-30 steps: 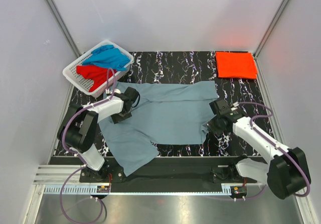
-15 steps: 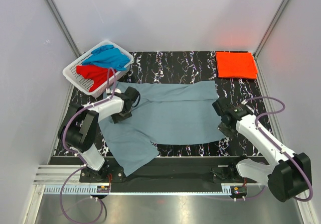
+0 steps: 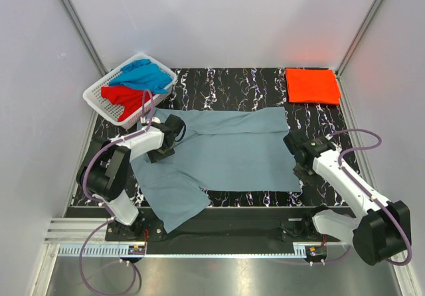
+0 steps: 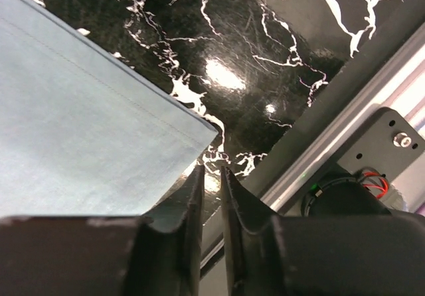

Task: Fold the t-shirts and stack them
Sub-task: Fold the tshirt

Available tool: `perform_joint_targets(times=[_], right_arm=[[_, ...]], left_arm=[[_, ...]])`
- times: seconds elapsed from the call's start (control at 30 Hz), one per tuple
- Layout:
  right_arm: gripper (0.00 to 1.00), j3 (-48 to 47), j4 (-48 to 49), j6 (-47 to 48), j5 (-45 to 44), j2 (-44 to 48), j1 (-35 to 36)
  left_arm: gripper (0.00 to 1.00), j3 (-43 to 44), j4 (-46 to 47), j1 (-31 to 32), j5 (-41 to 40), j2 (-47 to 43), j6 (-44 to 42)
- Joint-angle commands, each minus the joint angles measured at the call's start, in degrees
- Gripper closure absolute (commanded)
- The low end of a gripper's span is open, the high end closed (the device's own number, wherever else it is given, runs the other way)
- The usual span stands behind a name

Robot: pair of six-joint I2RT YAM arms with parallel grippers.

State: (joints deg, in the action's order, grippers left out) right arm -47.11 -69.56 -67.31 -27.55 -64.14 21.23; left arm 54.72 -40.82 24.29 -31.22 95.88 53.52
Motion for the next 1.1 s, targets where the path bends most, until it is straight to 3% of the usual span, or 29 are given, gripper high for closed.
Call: perform_joint_targets(times=[0.0, 0.07, 0.23, 0.47, 0.67, 0.83, 0.97, 1.07], right_arm=[[0.76, -2.62, -1.46, -1.51, -2.25, -0.99, -0.4], [0.78, -3.33, 2.22, 0.58, 0.89, -1.6, -0.49], [0.86, -0.88, 23.53, 4.64, 11.19, -5.02, -0.4], [0.94, 2.19, 37.03, 4.29, 17.35, -20.65, -8.13], [0.96, 2.64, 34.67, 7.18, 17.1, -25.42, -16.13], [0.95, 5.36, 31.33, 10.52, 13.85, -20.87, -20.79], [0.95, 8.78, 30.01, 13.07, 15.14, -18.13, -32.18], [0.94, 12.3, 31.06, 12.38, 17.79, -15.76, -36.6]], left_arm=[[0.48, -0.31, 2.15, 0.23, 2.66, 1.69, 0.1], [0.47, -0.23, 1.97, 0.32, 2.75, 1.33, 0.01], [0.47, 1.18, 0.57, 0.49, 4.32, -1.39, -0.78], [0.45, 6.36, -1.8, 0.75, 8.81, -8.85, -6.14], [0.43, 8.04, 0.28, 0.67, 11.27, -13.43, -7.72], [0.36, 6.98, 5.47, 0.32, 14.25, -16.95, -10.62], [0.32, 5.23, 10.66, -0.12, 17.94, -18.62, -14.92], [0.31, 4.96, 13.31, -1.09, 22.86, -18.27, -16.43]])
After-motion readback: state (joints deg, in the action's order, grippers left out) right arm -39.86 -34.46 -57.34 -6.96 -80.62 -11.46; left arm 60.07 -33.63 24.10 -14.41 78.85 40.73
